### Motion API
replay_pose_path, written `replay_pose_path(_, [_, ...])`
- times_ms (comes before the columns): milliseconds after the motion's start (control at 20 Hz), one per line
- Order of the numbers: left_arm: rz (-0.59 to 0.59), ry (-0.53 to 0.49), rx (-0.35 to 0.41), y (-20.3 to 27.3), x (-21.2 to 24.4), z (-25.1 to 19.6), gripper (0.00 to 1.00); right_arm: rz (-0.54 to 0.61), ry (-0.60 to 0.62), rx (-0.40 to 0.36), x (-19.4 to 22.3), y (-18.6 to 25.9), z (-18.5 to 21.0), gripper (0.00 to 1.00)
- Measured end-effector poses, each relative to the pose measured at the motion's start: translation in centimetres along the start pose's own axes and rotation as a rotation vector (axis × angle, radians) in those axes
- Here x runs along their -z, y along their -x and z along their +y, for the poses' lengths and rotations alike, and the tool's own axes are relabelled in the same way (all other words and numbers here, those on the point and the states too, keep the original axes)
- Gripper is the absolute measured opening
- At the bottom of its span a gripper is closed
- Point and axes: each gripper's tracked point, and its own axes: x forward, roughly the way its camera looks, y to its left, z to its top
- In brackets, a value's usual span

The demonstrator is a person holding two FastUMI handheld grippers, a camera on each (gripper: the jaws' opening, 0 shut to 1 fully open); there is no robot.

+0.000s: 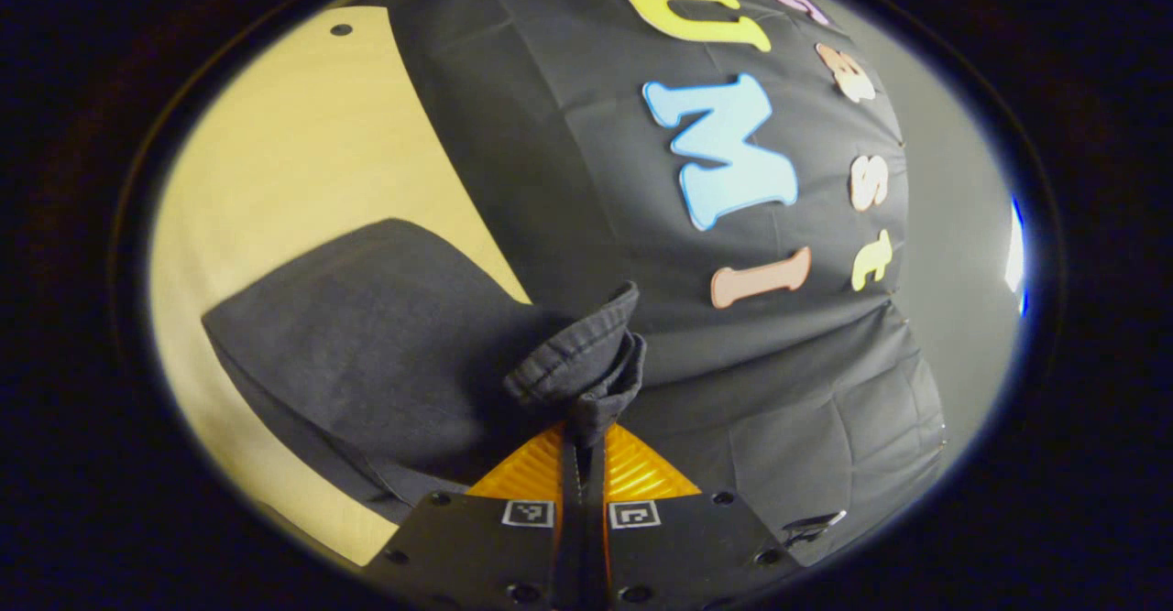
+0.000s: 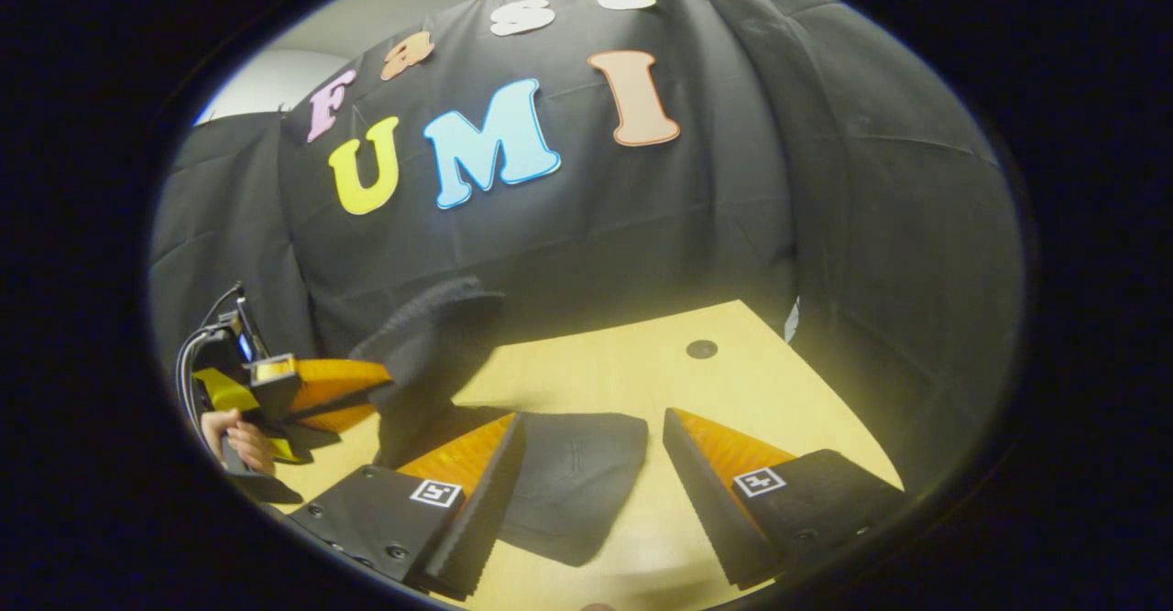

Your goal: Grasp the waist and the cuffs of the jeans and fold them to make the two legs overlap; first hold the waist and fold one-third of the jeans toward the cuffs, then hold the cuffs and fold the remaining one-third in the same direction to finish folding.

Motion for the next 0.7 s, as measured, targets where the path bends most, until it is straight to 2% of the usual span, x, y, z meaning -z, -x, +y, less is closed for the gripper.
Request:
replay_pose_path(150, [0.037, -0.029, -0.094, -2.8, 5.2, 3.4, 0.08, 0.007, 0.011, -0.019, 0.5, 0.1, -1.3, 0.92])
replay_pose_path(300, [0.048, -0.041, -0.159, -4.4, 8.2, 5.6, 0.07, 0.017, 0.012, -0.033, 0.8, 0.0, -2.2, 0.92])
replay_pose_path(400, [0.044, -0.097, -0.216, -4.8, 9.6, 6.8, 0.08, 0.023, 0.011, -0.037, 1.0, 0.1, -2.6, 0.91])
replay_pose_path(500, [0.043, -0.164, -0.225, -4.8, 10.3, 6.8, 0.08, 0.012, 0.003, -0.037, 0.7, 0.4, -3.0, 0.91])
replay_pose_path(700, [0.052, -0.273, -0.197, -3.9, 10.7, 5.2, 0.35, -0.018, -0.012, -0.016, 0.0, 0.9, -3.4, 0.92])
